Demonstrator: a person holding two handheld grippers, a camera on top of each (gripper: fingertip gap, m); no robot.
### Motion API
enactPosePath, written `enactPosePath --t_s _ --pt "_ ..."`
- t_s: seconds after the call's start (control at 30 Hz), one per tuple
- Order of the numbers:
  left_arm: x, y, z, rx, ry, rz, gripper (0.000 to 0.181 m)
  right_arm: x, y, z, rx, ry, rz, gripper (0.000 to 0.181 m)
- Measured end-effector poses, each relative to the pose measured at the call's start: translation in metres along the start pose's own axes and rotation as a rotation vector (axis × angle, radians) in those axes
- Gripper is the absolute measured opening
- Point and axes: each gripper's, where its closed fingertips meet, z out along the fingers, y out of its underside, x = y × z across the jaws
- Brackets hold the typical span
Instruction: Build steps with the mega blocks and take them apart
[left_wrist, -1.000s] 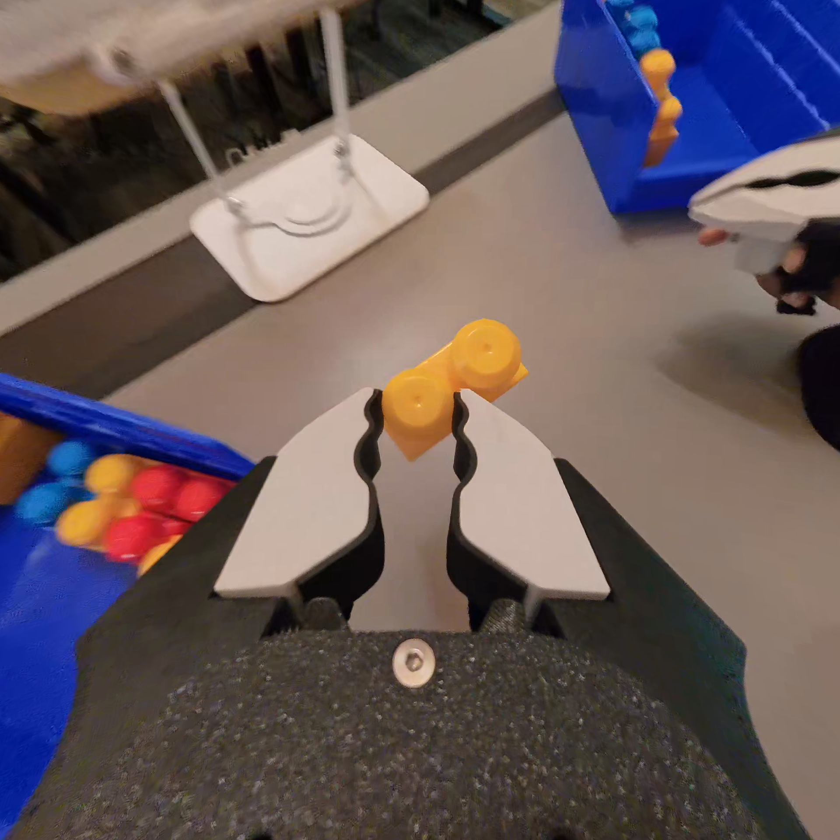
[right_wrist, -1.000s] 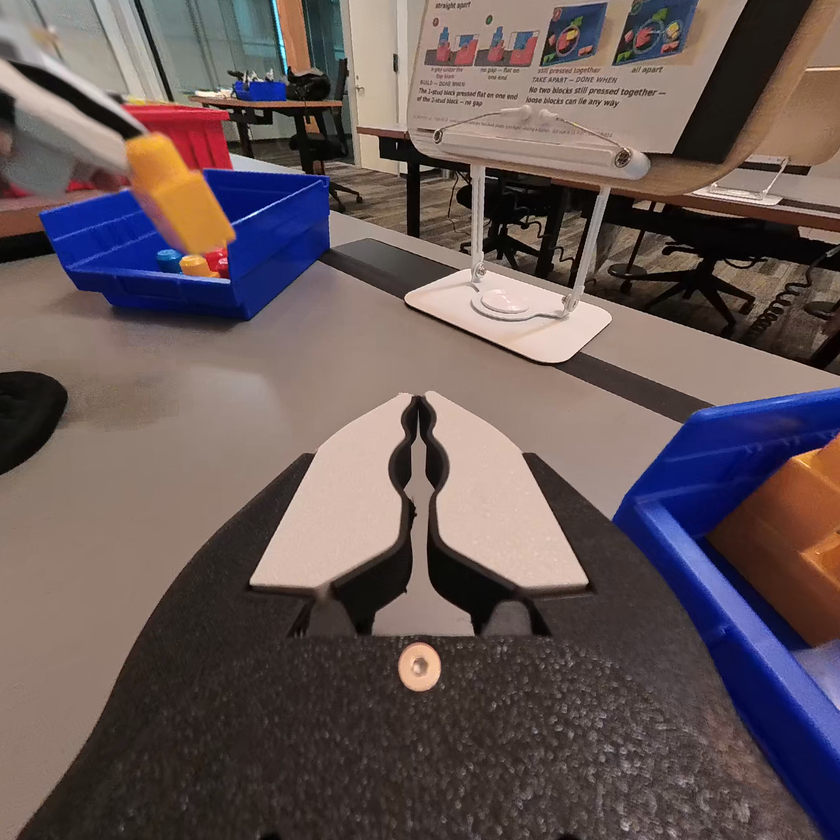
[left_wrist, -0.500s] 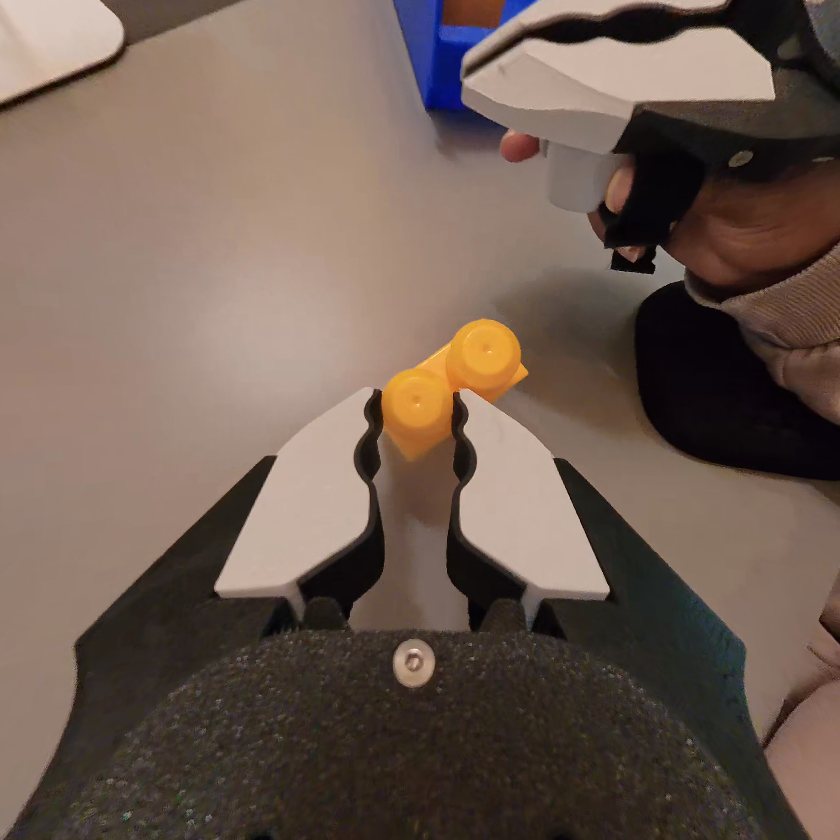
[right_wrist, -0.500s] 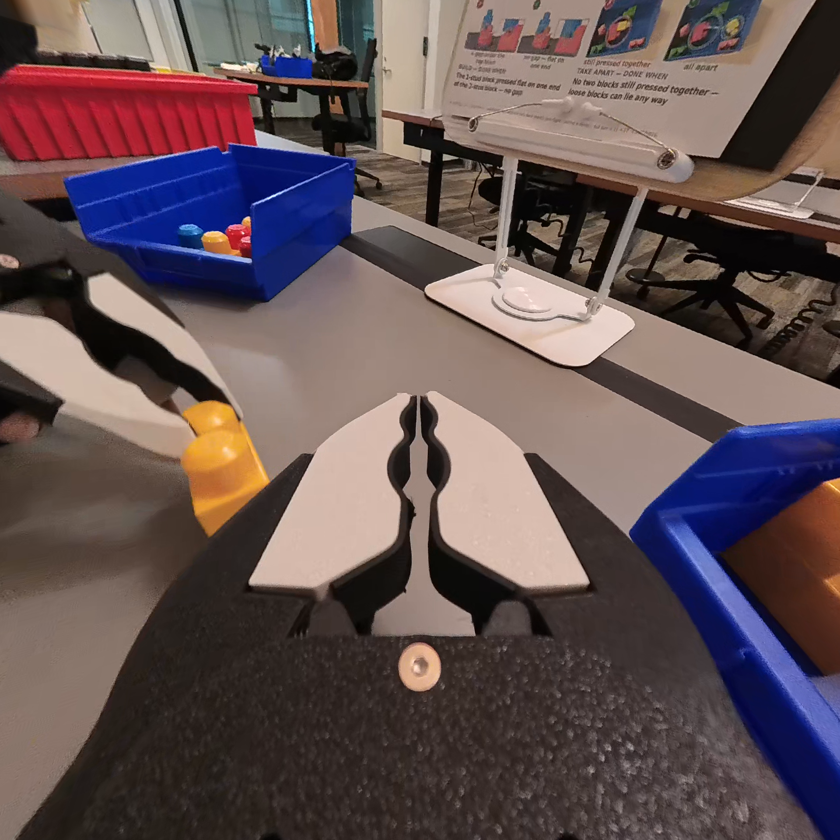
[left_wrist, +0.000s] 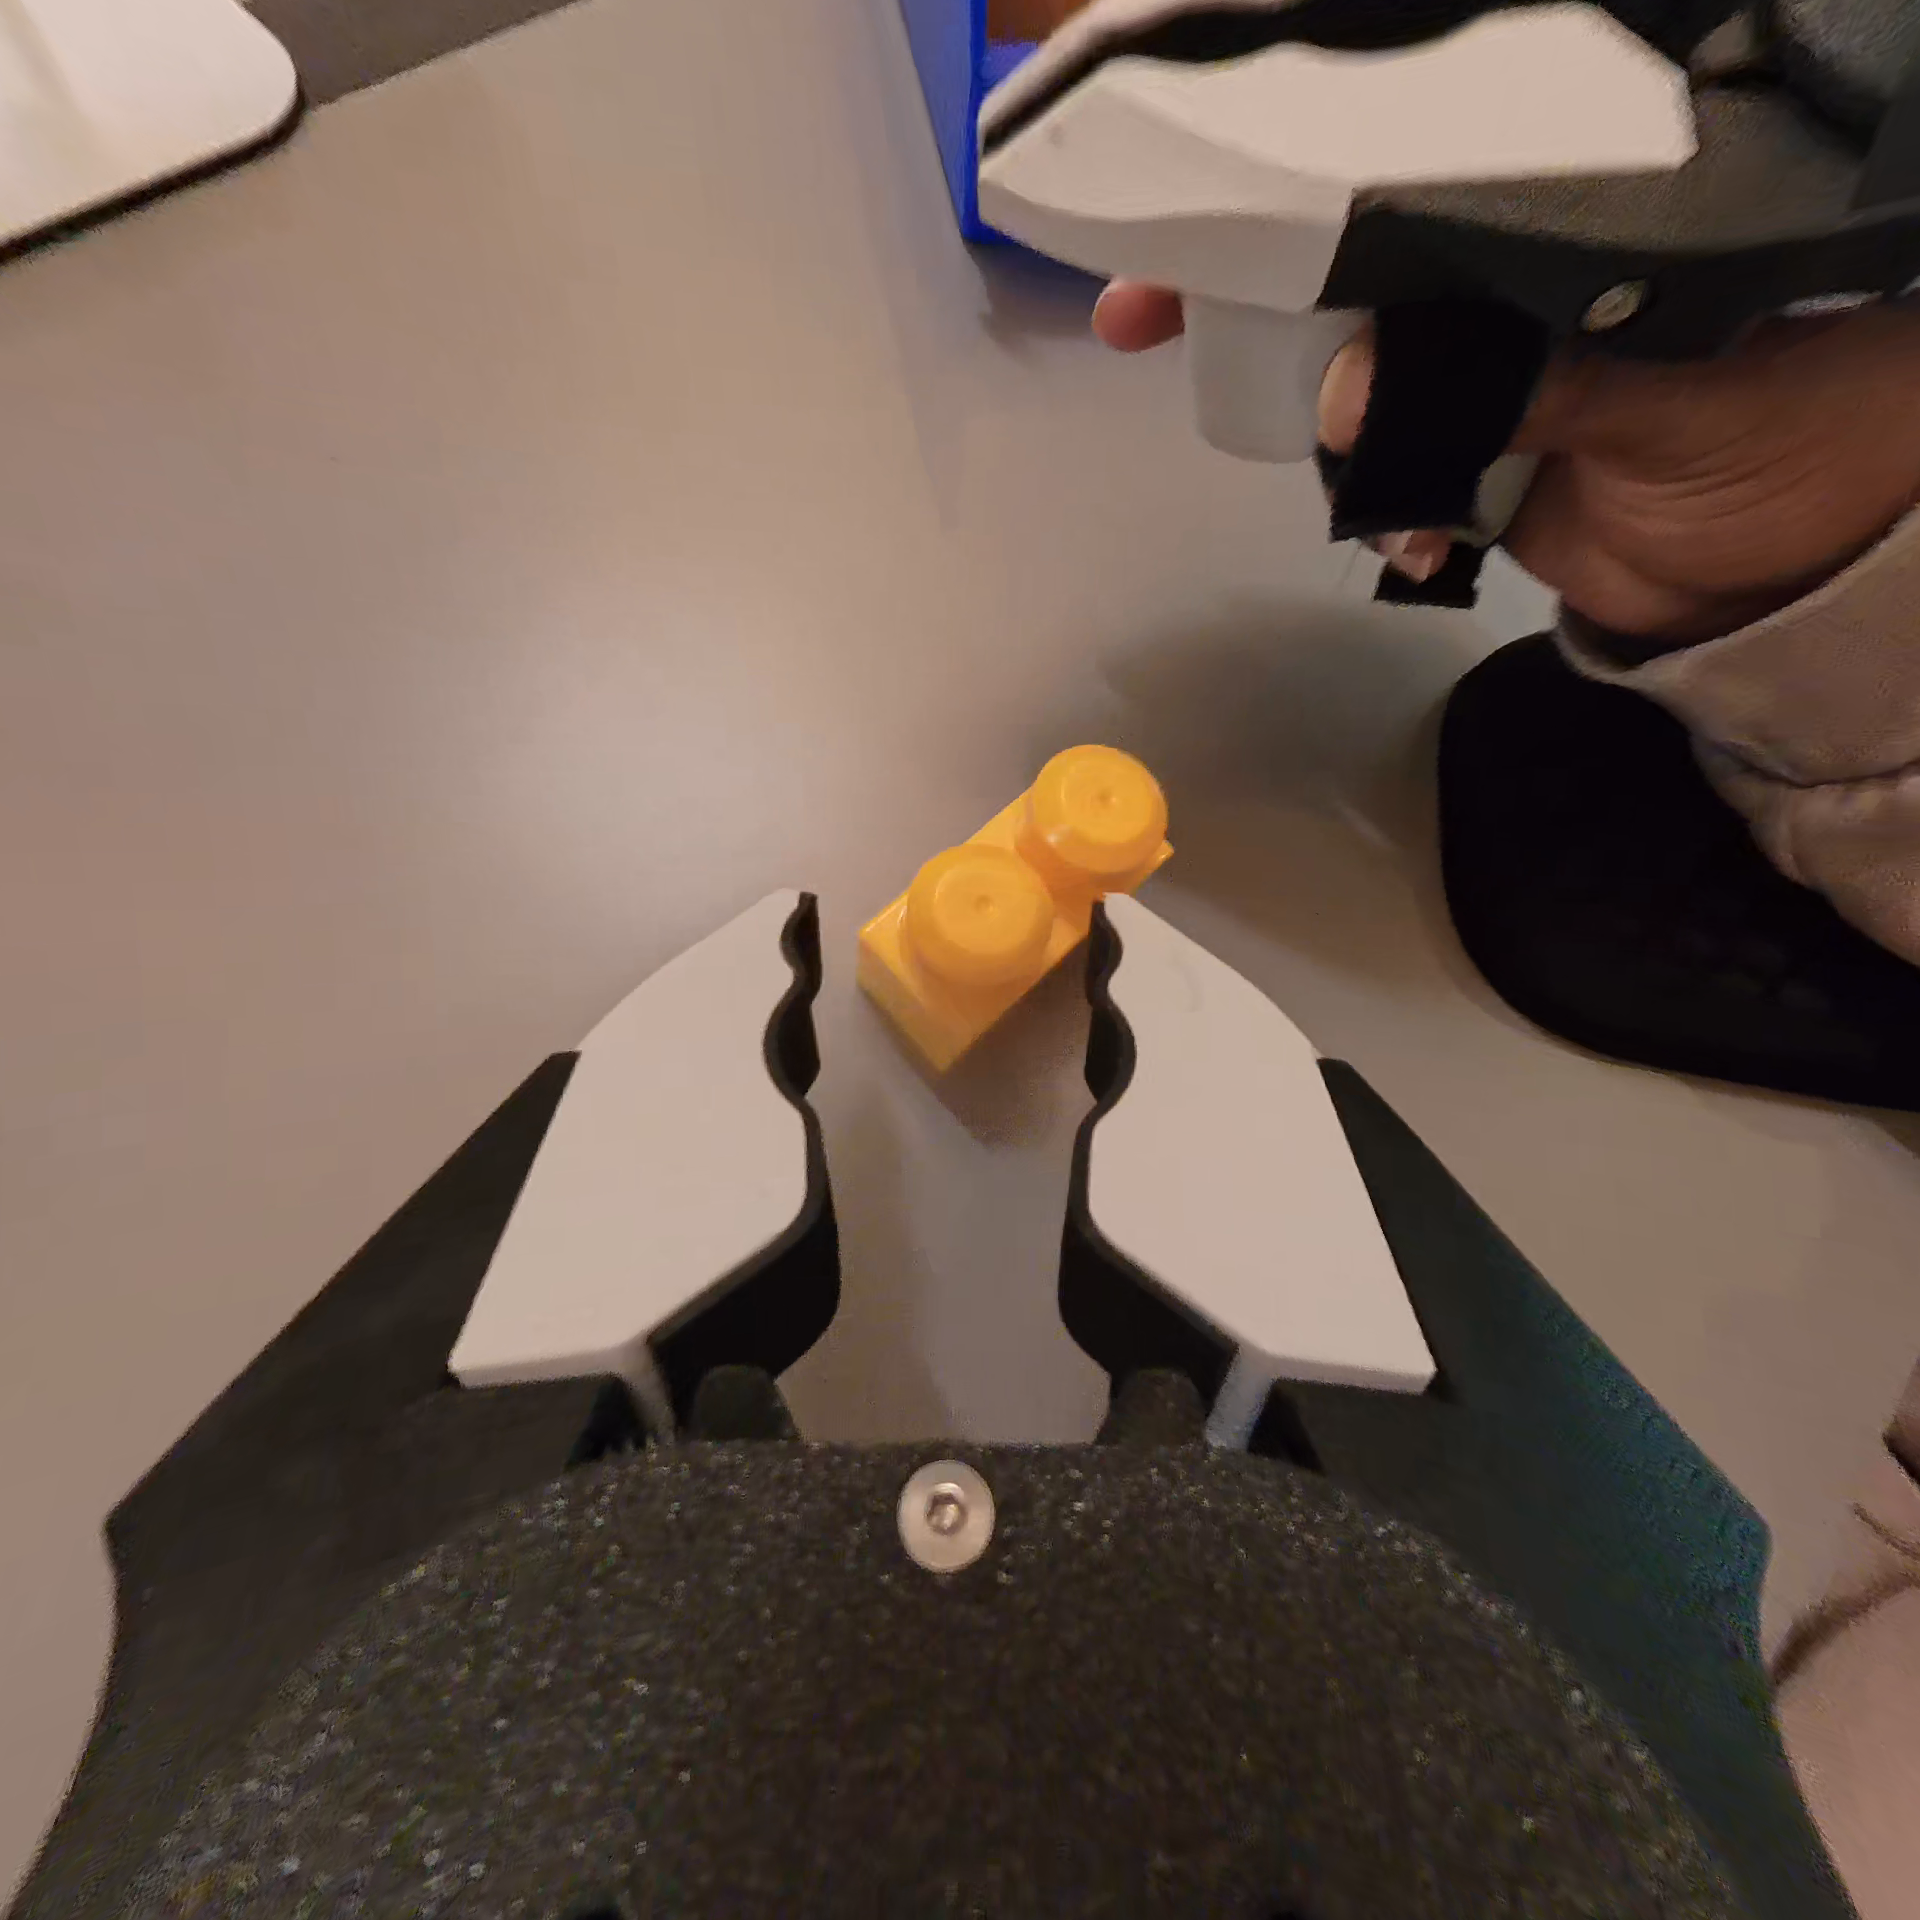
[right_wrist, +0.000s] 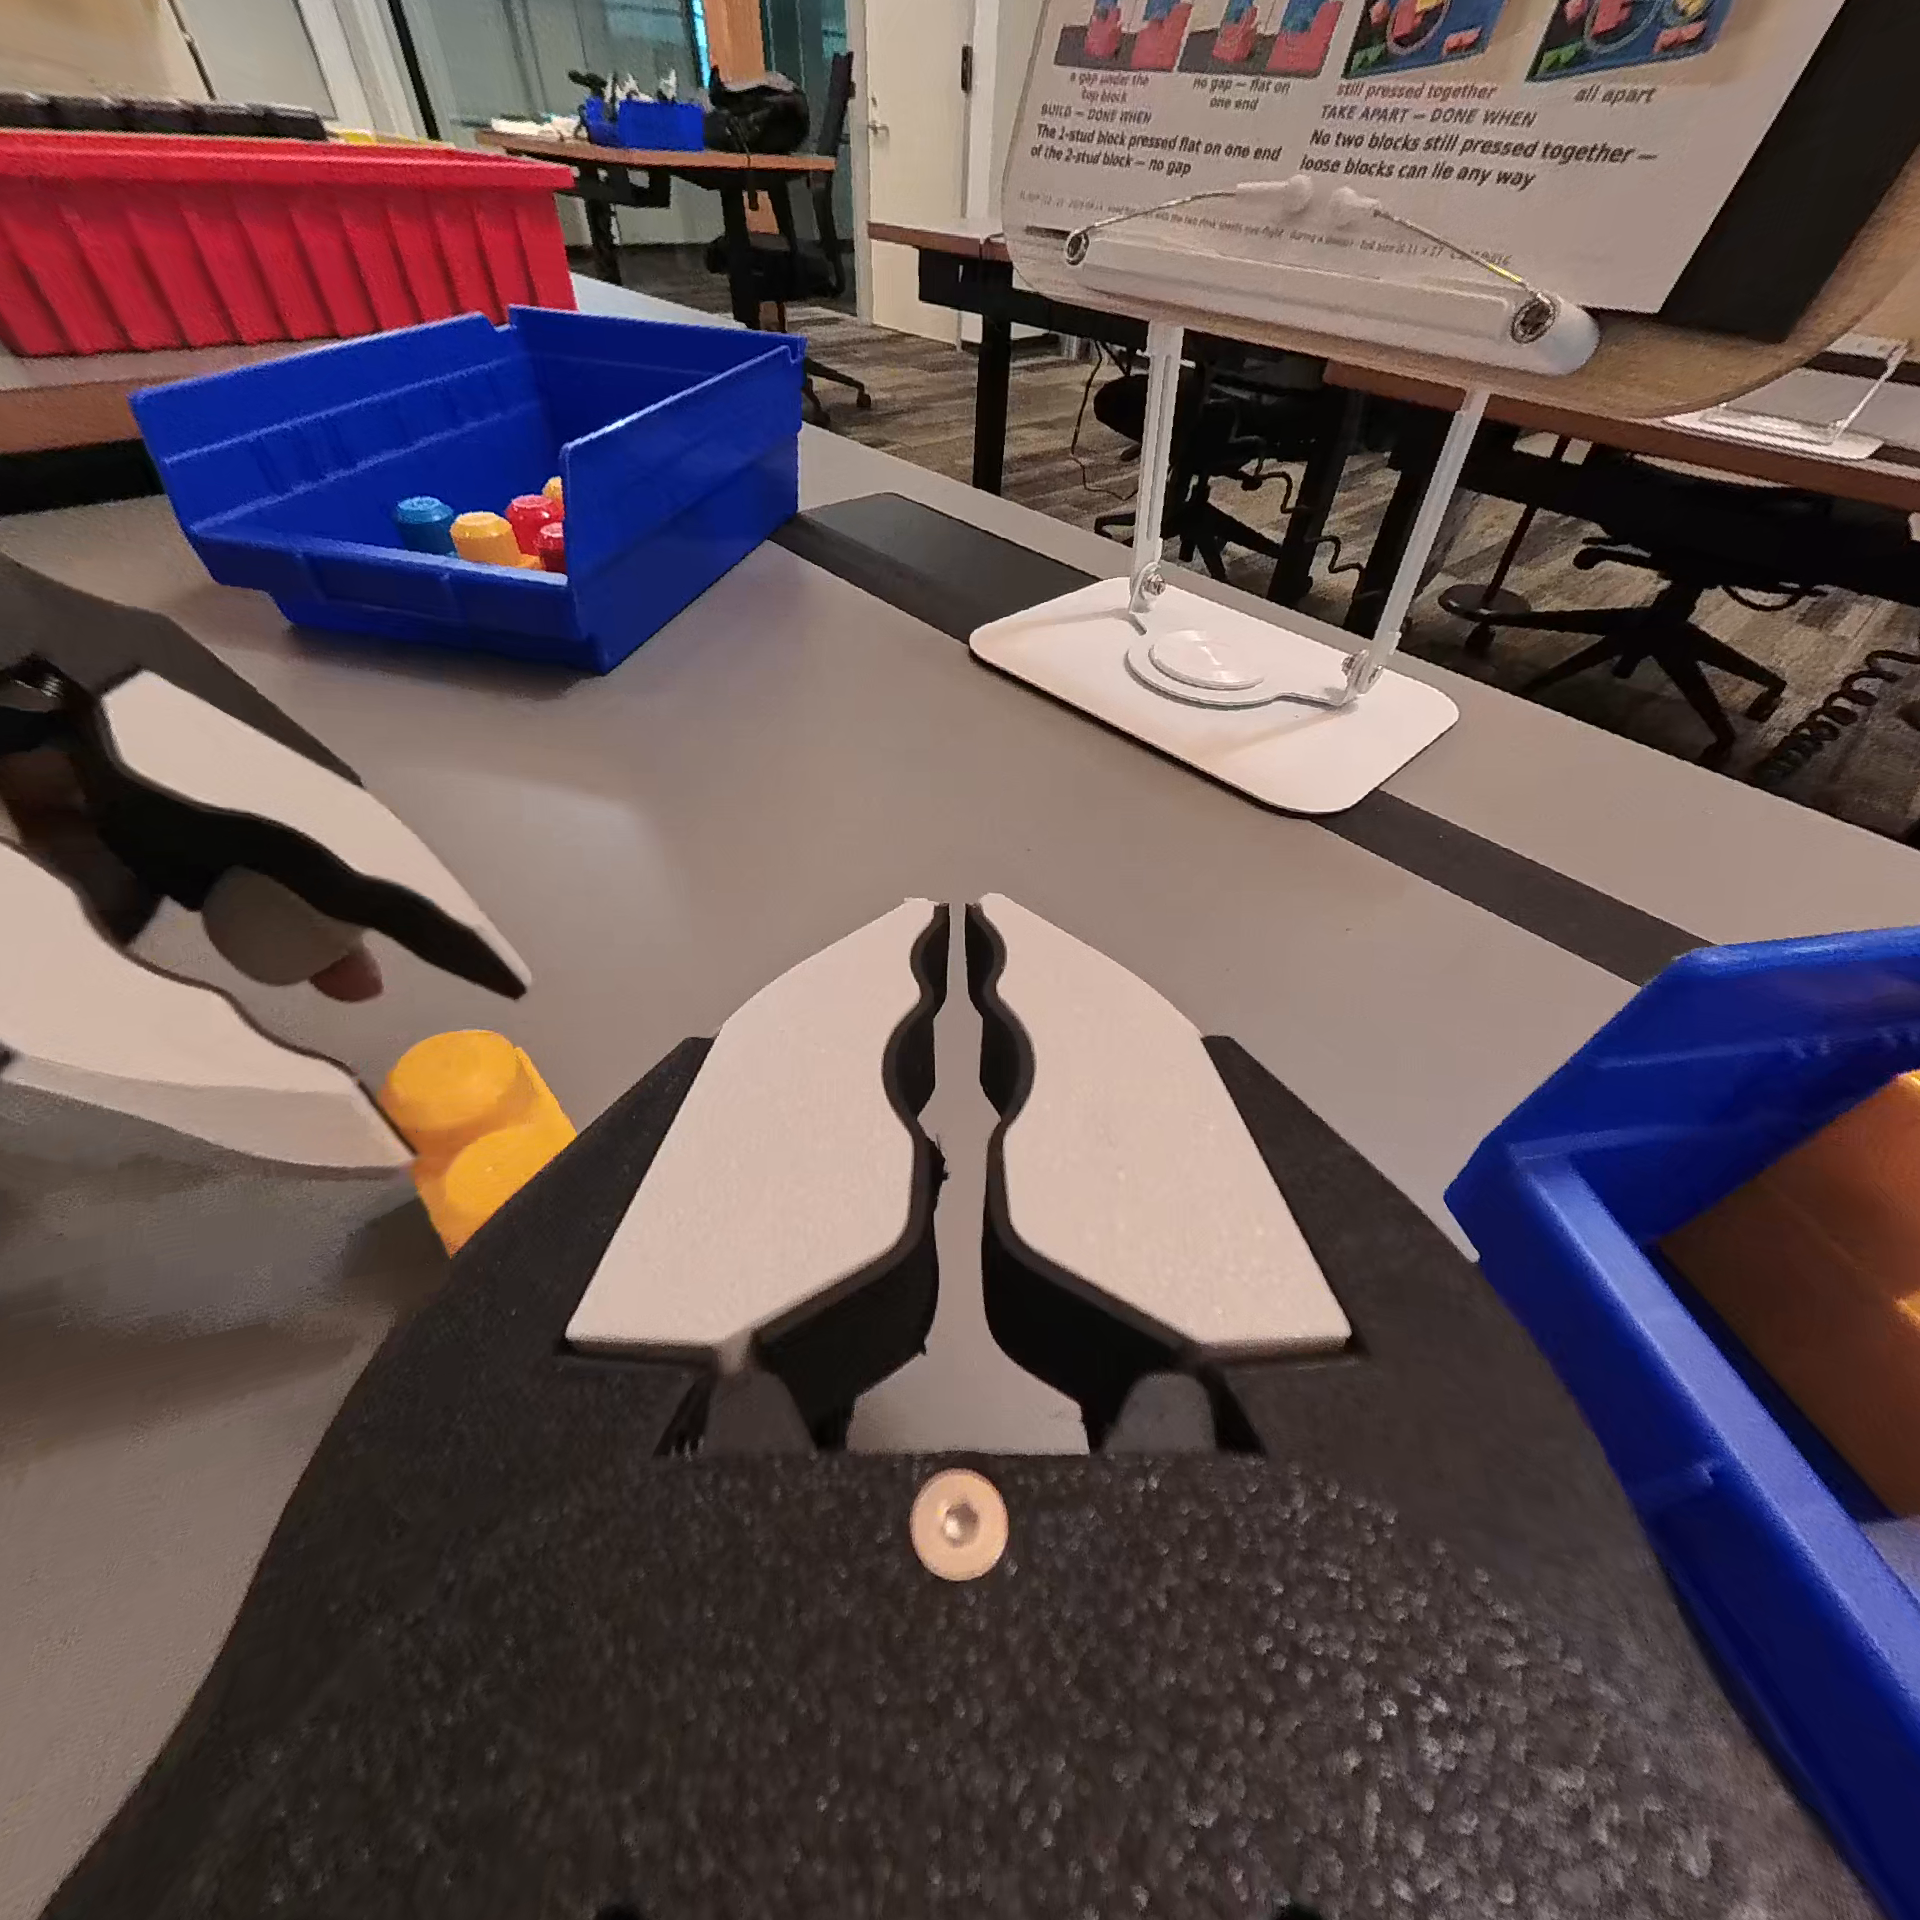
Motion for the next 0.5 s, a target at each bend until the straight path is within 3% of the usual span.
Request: enactPosePath --t_s 0.07,0.17,0.33,0.5 --pt "-0.002 -0.008 -0.013 0.048 0.020 -0.016 0.050 0.001 0.000 0.000 0.002 0.000 0.005 0.003" --pt "-0.038 -0.022 -0.045 0.136 -0.078 -0.021 0.049 0.002 0.000 -0.001 0.002 0.002 0.007 0.003" --pt "-0.154 -0.025 -0.124 0.188 -0.360 -0.082 0.047 0.001 0.000 -0.001 0.000 -0.003 0.011 0.003" --pt "-0.263 0.010 -0.184 0.010 -0.572 -0.128 0.048 0.000 0.002 0.000 -0.008 -0.013 0.011 0.004"
